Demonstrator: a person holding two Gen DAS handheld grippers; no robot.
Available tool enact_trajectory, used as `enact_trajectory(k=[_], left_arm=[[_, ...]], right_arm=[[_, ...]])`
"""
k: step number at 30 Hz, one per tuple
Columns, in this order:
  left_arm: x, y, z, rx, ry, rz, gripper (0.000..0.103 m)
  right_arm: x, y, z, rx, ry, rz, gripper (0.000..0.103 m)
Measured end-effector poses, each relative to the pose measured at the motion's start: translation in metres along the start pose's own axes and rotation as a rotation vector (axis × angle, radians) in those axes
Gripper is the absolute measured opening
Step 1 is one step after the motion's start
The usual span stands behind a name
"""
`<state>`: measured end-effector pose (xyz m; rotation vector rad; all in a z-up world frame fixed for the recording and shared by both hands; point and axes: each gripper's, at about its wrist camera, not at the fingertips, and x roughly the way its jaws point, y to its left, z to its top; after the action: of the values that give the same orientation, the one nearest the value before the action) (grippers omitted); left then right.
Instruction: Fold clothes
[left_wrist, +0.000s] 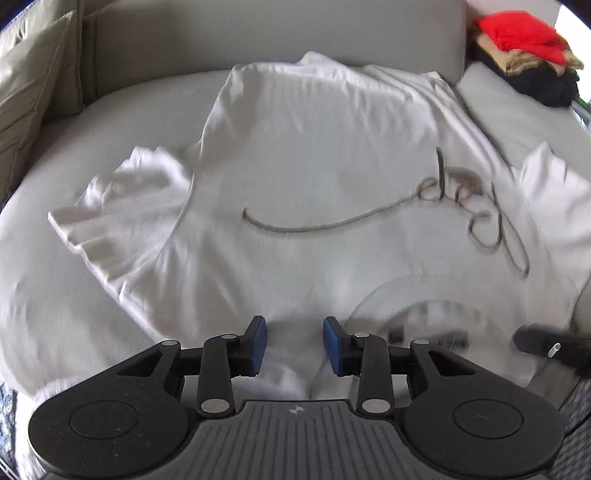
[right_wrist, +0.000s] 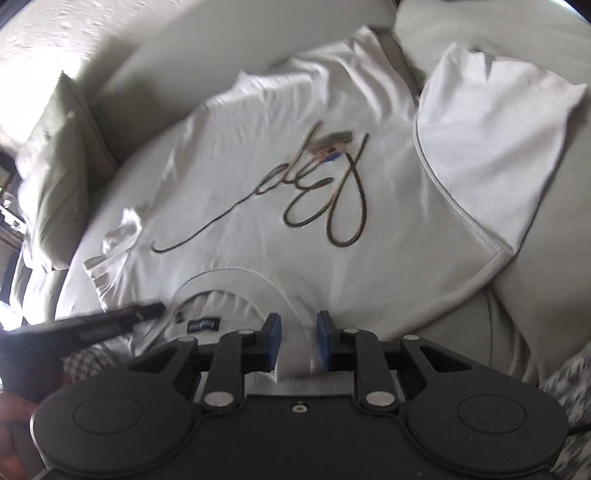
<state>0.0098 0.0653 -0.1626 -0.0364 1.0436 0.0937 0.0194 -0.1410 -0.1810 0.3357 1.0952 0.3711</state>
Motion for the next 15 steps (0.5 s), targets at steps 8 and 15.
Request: enact_trajectory(k=[8,15], left_arm=[[-0.063,0.027,0.015,-0.046,-0.115,-0.038,0.022],[-0.12,0.054,0.072,-0.087,-0.352,-0.035,0.033]], right_arm=[[-0.06,0.006,0.023,0.078,-0.03,0.069,0.042],[-0.121,0.024,0.086,0.059,-0.27,0.154,0.075]])
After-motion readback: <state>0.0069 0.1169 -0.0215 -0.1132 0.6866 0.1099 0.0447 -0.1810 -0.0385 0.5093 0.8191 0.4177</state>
